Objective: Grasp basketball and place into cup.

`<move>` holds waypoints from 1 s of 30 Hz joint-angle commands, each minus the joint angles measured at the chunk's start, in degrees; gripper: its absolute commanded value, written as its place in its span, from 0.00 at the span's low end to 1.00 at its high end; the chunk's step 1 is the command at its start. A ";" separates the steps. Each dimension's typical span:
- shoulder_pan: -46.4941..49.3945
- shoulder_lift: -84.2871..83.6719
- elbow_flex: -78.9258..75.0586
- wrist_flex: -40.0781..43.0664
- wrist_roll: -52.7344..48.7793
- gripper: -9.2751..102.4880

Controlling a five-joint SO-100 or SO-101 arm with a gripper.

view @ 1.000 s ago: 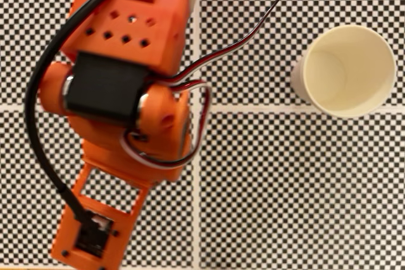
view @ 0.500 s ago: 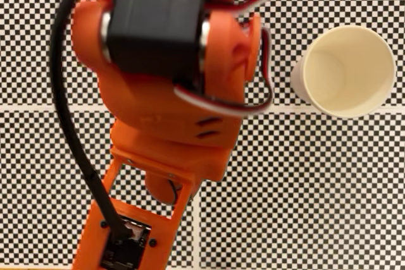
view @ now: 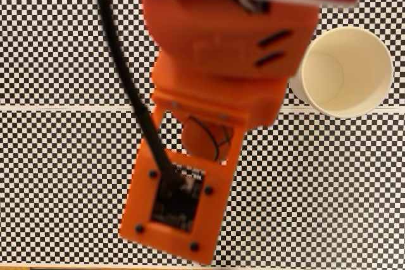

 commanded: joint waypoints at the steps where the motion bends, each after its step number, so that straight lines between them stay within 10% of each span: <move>1: -2.72 4.48 0.79 0.62 2.02 0.08; 30: -30.67 -0.79 3.96 0.53 22.59 0.08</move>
